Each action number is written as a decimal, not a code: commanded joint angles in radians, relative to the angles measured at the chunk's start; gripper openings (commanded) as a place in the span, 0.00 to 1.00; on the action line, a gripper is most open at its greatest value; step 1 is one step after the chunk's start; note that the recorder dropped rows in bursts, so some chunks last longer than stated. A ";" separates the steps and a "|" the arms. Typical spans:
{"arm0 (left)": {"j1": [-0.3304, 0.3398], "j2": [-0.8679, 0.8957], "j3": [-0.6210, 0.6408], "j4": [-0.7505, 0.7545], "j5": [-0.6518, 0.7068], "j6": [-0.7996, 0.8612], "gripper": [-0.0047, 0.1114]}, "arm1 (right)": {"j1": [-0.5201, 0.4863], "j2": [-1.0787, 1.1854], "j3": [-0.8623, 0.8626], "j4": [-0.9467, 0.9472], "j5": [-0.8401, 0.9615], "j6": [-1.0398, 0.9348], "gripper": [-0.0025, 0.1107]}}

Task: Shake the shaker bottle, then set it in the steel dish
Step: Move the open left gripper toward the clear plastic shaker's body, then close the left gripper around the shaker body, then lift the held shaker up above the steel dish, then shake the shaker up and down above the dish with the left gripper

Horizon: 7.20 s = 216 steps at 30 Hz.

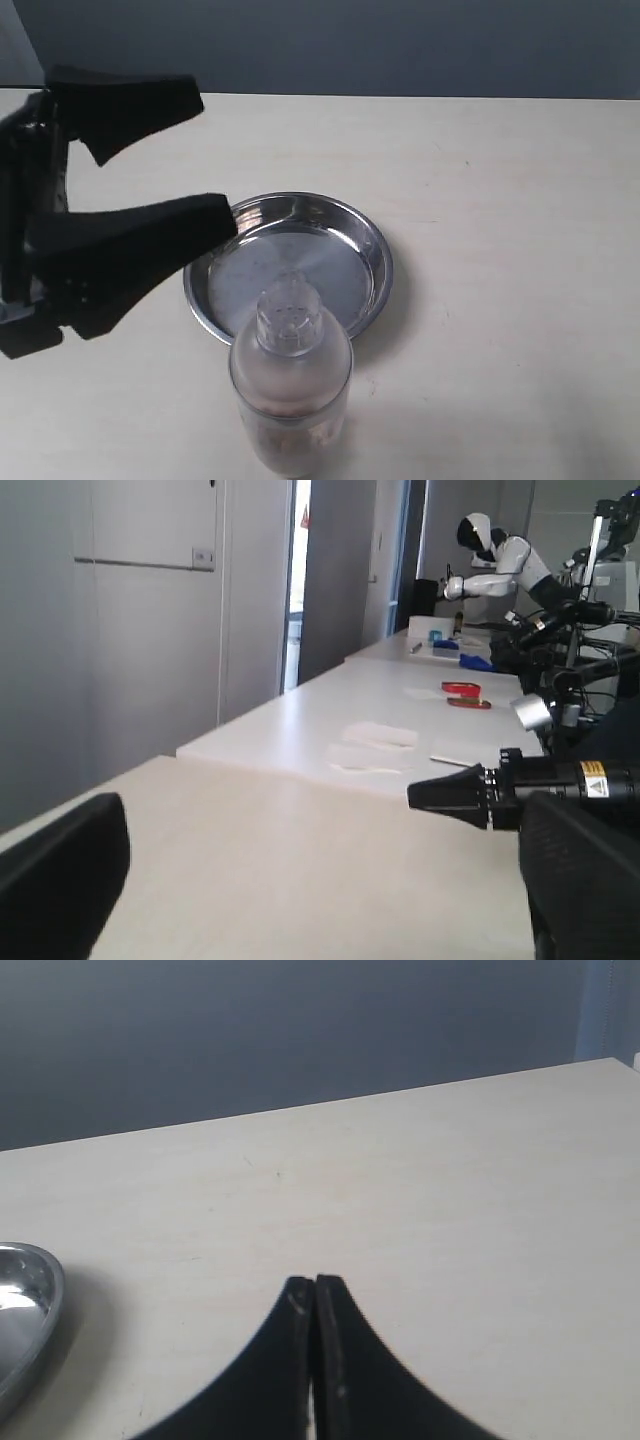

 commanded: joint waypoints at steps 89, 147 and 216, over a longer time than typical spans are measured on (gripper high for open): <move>-0.334 0.334 -0.050 -0.265 0.137 0.382 0.04 | -0.003 -0.005 0.001 -0.003 -0.009 -0.003 0.01; -0.464 0.237 -0.361 -0.713 0.898 0.418 0.04 | -0.003 -0.005 0.001 -0.003 -0.009 -0.003 0.01; -0.452 0.200 -0.424 -0.680 0.997 0.463 0.04 | -0.005 -0.005 0.001 0.006 -0.009 -0.003 0.01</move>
